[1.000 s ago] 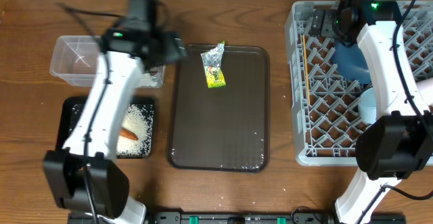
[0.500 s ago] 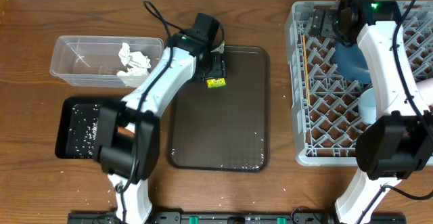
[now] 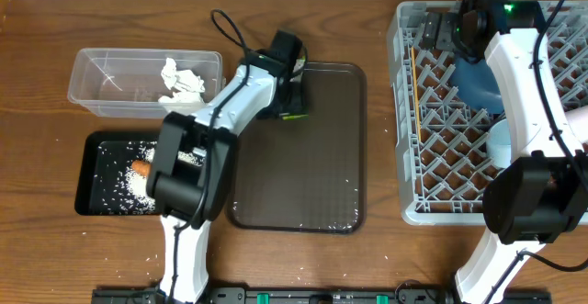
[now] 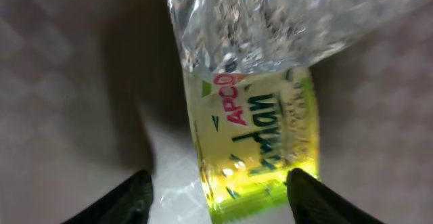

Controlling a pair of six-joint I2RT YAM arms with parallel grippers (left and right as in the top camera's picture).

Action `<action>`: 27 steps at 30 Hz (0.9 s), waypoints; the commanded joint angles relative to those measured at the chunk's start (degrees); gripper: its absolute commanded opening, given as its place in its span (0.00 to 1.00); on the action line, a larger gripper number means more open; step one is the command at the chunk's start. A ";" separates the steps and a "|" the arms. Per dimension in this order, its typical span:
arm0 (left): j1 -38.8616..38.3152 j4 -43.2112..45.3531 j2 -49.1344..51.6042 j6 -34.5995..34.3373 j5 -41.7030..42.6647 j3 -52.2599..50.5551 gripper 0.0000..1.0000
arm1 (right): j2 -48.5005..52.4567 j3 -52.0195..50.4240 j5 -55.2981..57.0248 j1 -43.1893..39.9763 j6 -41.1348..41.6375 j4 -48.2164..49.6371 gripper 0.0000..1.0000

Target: Sort waste into correct bins and load items into the dishwasher rack

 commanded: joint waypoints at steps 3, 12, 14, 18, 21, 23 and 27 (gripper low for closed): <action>-0.57 0.09 1.42 0.22 0.37 -0.20 0.52 | -0.31 0.02 0.59 0.33 0.61 -0.11 0.99; -0.33 -0.52 -1.44 0.22 0.09 1.31 0.06 | -0.31 0.02 0.59 0.33 0.61 -0.11 0.99; 0.04 -0.50 -3.78 0.22 -1.25 1.60 0.06 | -0.31 0.02 0.61 0.33 0.63 -0.11 0.99; 1.44 -0.44 -10.82 -1.14 -7.15 1.60 0.07 | -0.31 0.02 0.61 0.33 0.61 -0.11 0.99; 3.21 -0.44 -16.81 -4.22 -14.58 1.60 0.06 | -0.31 0.02 0.59 0.33 0.61 -0.11 0.99; 5.11 -0.48 -20.76 -5.42 -19.54 1.60 0.06 | -0.31 0.02 0.59 0.33 0.61 -0.11 0.99; 9.99 -1.14 -25.00 -5.84 -21.20 1.60 0.06 | -0.31 0.02 0.59 0.33 0.61 -0.11 0.99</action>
